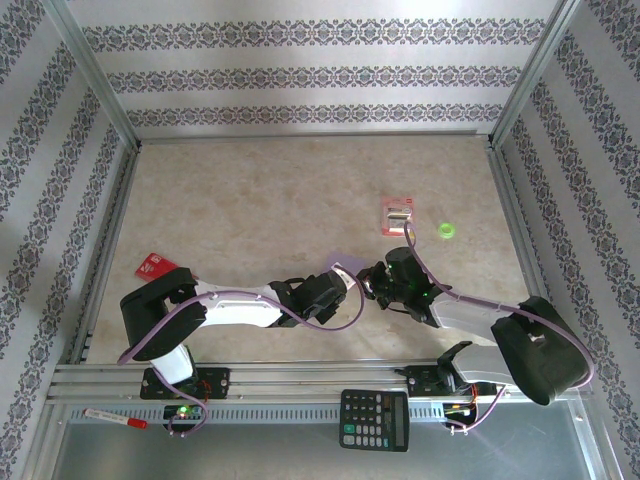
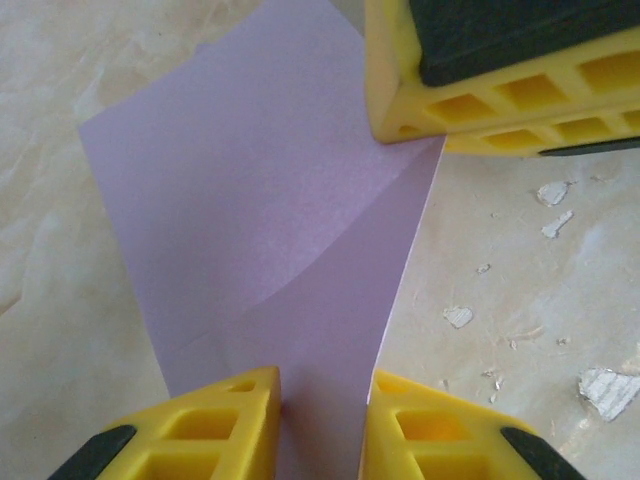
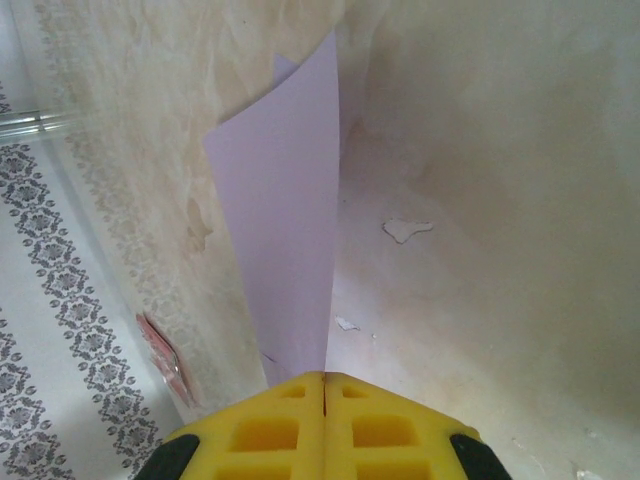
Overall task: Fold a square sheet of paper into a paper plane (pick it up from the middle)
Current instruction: Fold the wing for the fifth time at the center of the table.
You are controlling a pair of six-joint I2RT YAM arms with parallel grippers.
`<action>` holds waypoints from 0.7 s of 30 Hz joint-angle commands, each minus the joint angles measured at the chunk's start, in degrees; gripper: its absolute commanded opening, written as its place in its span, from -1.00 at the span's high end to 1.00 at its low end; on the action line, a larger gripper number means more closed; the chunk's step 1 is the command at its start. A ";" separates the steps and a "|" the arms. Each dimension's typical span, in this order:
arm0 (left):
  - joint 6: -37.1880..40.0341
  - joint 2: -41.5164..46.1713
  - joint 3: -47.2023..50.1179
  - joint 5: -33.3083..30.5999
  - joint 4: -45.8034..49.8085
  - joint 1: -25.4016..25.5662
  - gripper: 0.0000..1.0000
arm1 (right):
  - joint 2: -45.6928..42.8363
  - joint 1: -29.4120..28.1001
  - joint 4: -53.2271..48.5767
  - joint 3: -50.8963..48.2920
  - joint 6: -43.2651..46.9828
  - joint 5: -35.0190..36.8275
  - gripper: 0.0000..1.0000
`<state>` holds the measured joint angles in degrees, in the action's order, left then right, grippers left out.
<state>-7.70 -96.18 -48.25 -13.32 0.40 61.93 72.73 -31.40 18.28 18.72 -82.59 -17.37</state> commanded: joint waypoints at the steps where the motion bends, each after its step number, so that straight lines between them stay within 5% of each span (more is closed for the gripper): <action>1: 0.64 -0.85 -1.31 1.80 1.21 1.00 0.51 | 0.95 -0.52 1.60 -0.09 -0.12 0.28 1.00; 21: -4.38 -2.45 -1.42 1.43 1.01 0.91 0.77 | 2.16 1.68 2.28 0.61 1.72 -2.21 0.83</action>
<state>-9.87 -98.76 -49.15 -10.79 0.80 61.93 74.41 -30.48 19.77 18.72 -82.15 -18.52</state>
